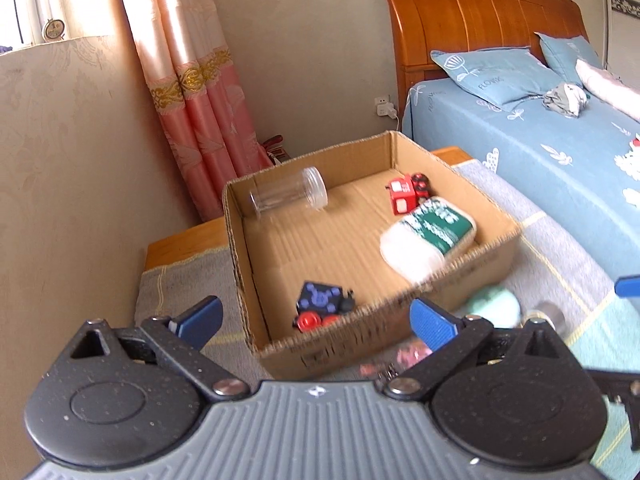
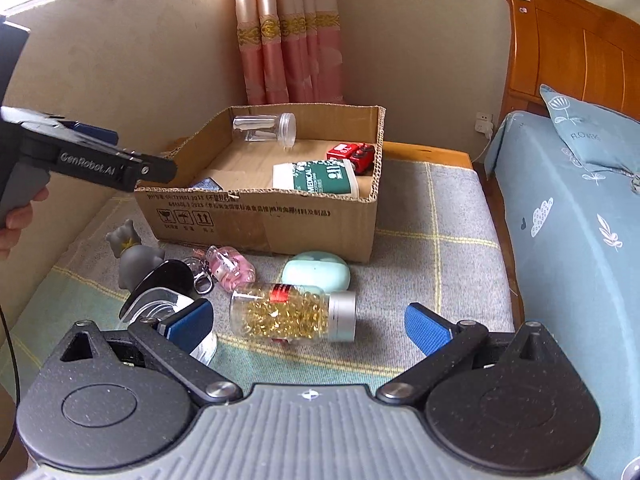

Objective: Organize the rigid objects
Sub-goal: 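Lower the clear jar into the box and open the left tool, then grasp the clear square lidded container with the left tool while the right moves toward the capsule bottle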

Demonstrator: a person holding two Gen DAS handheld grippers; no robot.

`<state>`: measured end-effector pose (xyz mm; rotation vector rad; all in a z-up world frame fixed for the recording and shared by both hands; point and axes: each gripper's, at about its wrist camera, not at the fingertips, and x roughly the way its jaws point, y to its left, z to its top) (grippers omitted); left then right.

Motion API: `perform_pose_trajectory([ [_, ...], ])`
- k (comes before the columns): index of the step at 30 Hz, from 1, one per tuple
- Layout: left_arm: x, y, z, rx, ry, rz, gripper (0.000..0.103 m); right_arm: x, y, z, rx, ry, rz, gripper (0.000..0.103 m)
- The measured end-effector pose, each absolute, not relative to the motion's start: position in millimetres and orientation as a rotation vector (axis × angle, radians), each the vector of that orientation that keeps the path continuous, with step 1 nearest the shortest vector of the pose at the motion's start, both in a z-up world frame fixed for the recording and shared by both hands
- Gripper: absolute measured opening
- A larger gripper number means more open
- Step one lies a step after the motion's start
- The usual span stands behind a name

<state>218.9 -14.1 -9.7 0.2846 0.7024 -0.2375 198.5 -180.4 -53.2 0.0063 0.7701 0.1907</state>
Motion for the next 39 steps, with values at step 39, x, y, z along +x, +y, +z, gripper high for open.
perform_pose_trajectory([
  [39,135,-58,-92,0.251,0.827,-0.328,0.077,179,-217,-87,0.098,0.826,0.164,0.103],
])
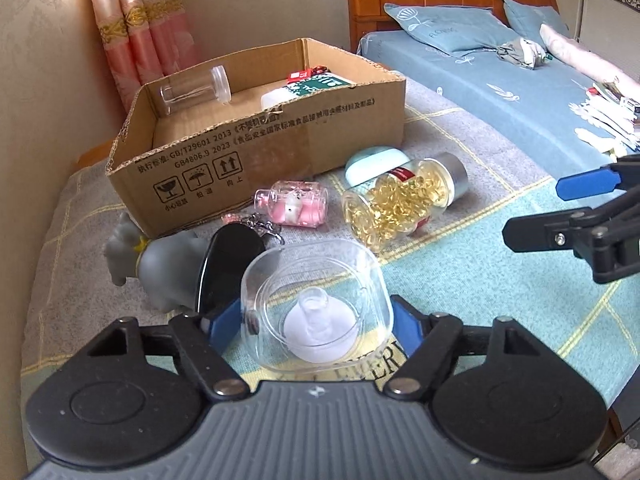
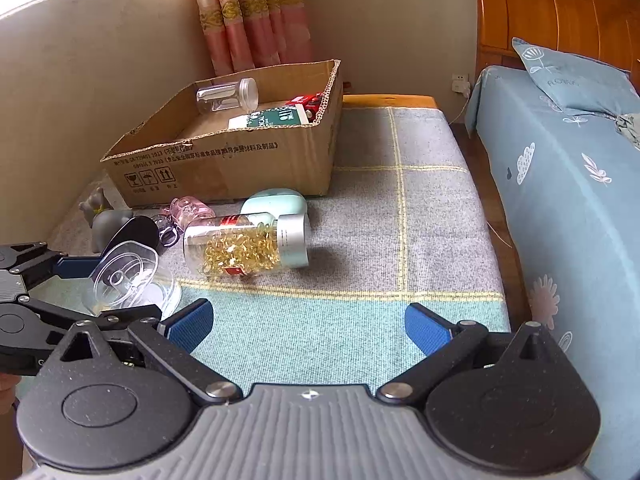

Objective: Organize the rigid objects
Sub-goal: 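Grasp the clear square lidded container with the left tool while the right moves toward the capsule bottle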

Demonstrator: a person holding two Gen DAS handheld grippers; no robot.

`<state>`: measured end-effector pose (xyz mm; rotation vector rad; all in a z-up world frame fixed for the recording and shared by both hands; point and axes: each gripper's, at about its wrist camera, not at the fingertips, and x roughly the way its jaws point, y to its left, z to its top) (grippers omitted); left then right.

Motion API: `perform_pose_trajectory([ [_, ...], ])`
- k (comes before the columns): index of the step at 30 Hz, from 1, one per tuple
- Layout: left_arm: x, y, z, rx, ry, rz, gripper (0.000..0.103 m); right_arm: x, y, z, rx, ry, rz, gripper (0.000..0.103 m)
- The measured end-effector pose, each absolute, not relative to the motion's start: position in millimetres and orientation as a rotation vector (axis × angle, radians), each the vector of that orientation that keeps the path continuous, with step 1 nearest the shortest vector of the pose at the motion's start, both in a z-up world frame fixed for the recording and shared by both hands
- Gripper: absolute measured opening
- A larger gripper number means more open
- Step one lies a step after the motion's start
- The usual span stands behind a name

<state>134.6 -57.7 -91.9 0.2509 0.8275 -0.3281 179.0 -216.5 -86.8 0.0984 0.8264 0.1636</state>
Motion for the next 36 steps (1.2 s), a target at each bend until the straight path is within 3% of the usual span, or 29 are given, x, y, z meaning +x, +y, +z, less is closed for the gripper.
perform_pose_trajectory([
  [17,92,-9,-90,0.235,0.865,-0.282,0.077,175,-182,-101,-0.018,0.87,0.342,0.103],
  [36,105,66,-103,0.124,0.866,-0.038,0.076,178,-93,-118,-0.354,0.886,0.658,0.103],
])
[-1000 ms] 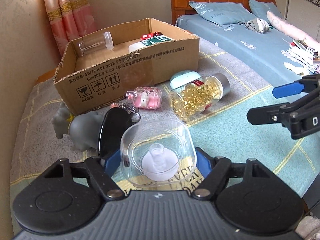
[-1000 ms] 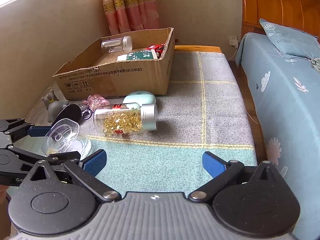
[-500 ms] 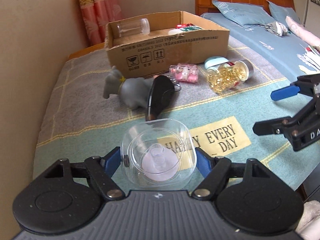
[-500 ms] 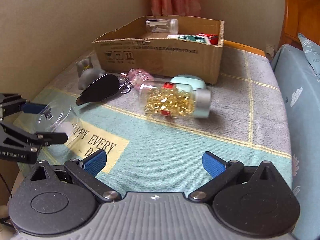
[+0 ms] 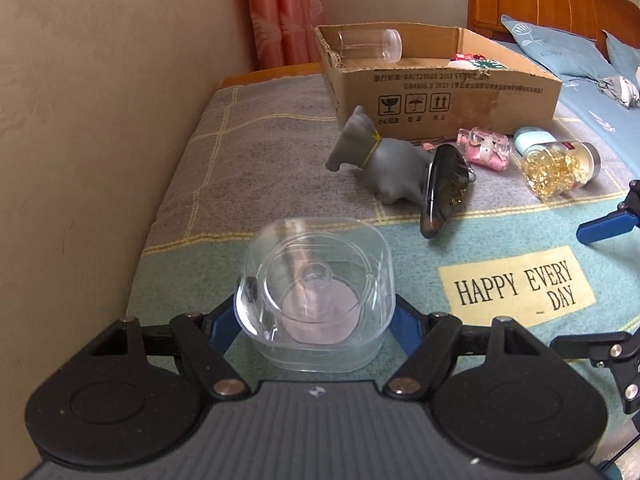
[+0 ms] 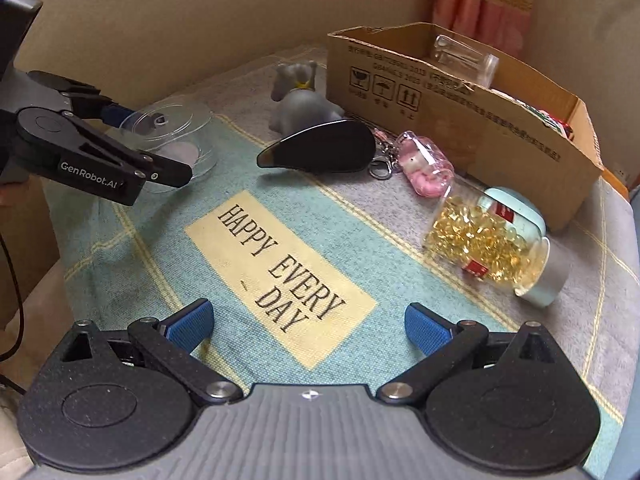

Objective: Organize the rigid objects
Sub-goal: 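Grasp the clear square lidded container with the left tool while the right moves toward the capsule bottle, then close the right tool on the black oval case on the blanket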

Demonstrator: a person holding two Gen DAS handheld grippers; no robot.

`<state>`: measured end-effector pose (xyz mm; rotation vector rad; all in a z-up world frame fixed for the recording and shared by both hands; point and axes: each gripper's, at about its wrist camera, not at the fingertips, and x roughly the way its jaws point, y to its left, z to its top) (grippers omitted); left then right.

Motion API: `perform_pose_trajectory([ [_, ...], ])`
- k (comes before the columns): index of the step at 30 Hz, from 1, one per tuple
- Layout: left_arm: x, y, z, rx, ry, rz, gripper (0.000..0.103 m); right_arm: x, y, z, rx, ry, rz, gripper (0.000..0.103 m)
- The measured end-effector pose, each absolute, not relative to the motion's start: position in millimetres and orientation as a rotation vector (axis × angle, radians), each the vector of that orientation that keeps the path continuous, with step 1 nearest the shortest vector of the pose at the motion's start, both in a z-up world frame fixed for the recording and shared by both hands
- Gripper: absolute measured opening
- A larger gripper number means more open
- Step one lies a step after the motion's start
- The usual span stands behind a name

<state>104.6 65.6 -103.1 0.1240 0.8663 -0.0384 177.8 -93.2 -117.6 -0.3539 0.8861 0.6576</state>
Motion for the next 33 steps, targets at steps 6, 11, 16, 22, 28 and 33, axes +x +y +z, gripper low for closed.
perform_pose_trajectory([
  [6,108,73,-106,0.098,0.863,-0.046,0.083,190,-82,-117,-0.382,0.885,0.71,0.103],
  [11,110,76,-108,0.088,0.861,-0.05,0.088,202,-70,-118,-0.393,0.898,0.715,0.103],
  [16,111,81,-110,0.066,0.862,-0.053,0.09,215,-60,-112,-0.434,0.868,0.687,0.103],
  [22,109,83,-101,0.056,0.842,-0.064,0.09,231,-48,-102,-0.481,0.794,0.708,0.103],
  [28,108,83,-96,0.033,0.831,-0.08,0.09,246,-35,-106,-0.541,0.759,0.735,0.103],
  [33,108,83,-97,0.027,0.839,-0.079,0.09,254,-28,-107,-0.561,0.74,0.756,0.102],
])
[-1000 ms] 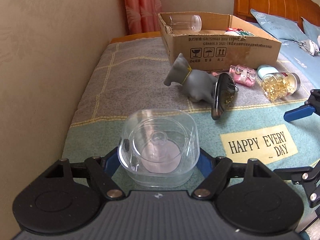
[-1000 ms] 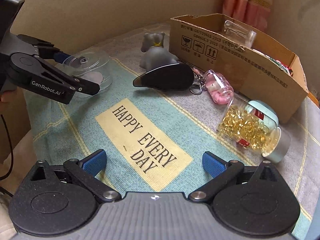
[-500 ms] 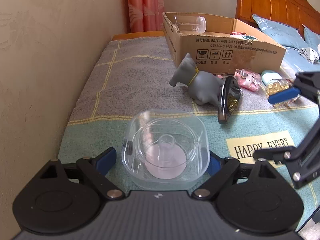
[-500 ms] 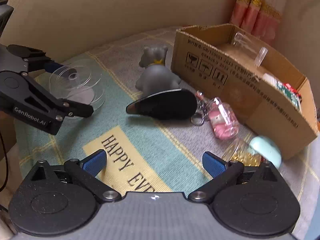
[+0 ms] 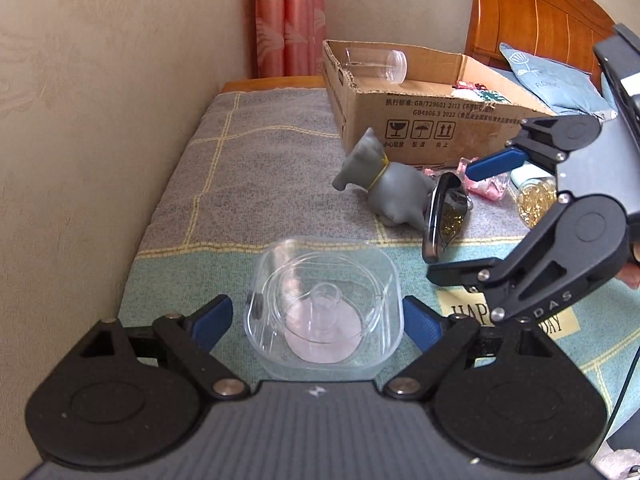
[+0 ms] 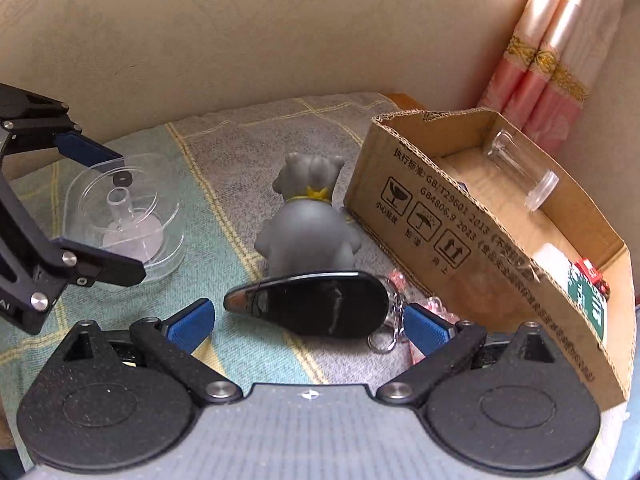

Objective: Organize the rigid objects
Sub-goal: 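Close the right tool on the black oval case on the blanket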

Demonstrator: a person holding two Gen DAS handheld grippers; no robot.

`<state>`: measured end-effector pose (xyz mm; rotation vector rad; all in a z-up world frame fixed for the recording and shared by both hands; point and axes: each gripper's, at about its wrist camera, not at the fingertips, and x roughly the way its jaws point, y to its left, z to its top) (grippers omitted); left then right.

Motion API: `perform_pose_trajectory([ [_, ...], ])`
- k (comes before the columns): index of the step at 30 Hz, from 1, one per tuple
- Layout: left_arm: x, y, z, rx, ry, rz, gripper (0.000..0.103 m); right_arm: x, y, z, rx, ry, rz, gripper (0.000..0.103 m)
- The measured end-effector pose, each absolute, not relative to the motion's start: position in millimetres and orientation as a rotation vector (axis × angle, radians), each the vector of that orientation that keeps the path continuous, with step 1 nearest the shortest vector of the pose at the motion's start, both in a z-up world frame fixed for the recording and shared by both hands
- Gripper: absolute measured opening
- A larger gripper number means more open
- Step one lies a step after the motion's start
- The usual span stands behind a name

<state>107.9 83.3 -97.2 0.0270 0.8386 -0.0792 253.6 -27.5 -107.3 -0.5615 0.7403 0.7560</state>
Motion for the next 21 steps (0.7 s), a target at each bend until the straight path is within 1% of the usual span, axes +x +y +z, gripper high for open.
perform_pose_trajectory([
  [2,109,84,-98,0.025,0.842,-0.078,0.09,256,-25,-108,-0.571,0.735,0.76,0.099],
  [4,109,84,-99,0.024,0.844,-0.075,0.09,258,-23,-109,-0.576,0.743,0.763,0.093],
  [9,108,83,-99,0.027,0.84,-0.079,0.09,252,-26,-109,-0.557,0.759,0.762,0.093],
  [17,107,79,-103,0.043,0.845,-0.082,0.09,230,-49,-104,-0.522,0.894,0.668,0.093],
  [21,108,77,-104,0.057,0.84,-0.082,0.09,226,-57,-106,-0.494,0.923,0.652,0.093],
])
